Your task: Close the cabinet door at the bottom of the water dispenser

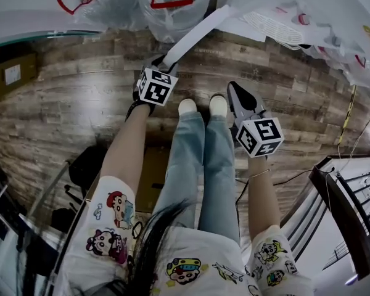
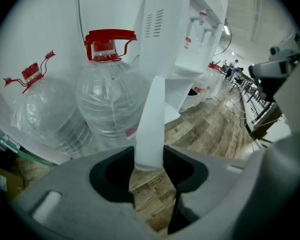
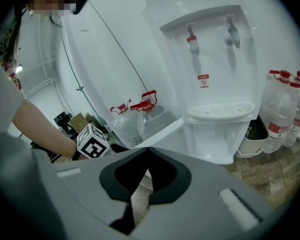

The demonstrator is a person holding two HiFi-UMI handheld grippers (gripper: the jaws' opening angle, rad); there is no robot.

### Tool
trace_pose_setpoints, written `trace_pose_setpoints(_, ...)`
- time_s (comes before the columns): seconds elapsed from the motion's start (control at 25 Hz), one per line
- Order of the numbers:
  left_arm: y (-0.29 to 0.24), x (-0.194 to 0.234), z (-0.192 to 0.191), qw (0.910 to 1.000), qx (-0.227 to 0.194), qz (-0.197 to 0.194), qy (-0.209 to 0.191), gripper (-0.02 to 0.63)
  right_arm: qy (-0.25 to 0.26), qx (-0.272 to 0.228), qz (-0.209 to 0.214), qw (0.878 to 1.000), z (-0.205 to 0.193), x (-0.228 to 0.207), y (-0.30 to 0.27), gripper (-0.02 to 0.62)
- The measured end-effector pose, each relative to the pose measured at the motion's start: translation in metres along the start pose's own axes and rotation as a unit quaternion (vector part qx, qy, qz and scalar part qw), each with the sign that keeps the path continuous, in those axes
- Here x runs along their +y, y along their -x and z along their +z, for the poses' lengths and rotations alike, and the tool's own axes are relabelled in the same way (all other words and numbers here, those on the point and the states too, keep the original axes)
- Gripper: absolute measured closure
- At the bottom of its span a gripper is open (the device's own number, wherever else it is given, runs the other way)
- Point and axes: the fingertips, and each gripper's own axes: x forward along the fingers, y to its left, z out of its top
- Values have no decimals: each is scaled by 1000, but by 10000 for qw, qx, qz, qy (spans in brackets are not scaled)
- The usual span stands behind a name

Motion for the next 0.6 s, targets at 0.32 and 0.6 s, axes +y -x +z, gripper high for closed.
trace_pose_setpoints(0.32,-1,-46,-11,9997,128,-16,225,434,-193,-168,-239,9994,-10,-4,27,583)
trace_pose_setpoints(0.6,-7,-81,-11,9976,244,169,622,433,-349,-305,-418,9981,-23,-33,57,583)
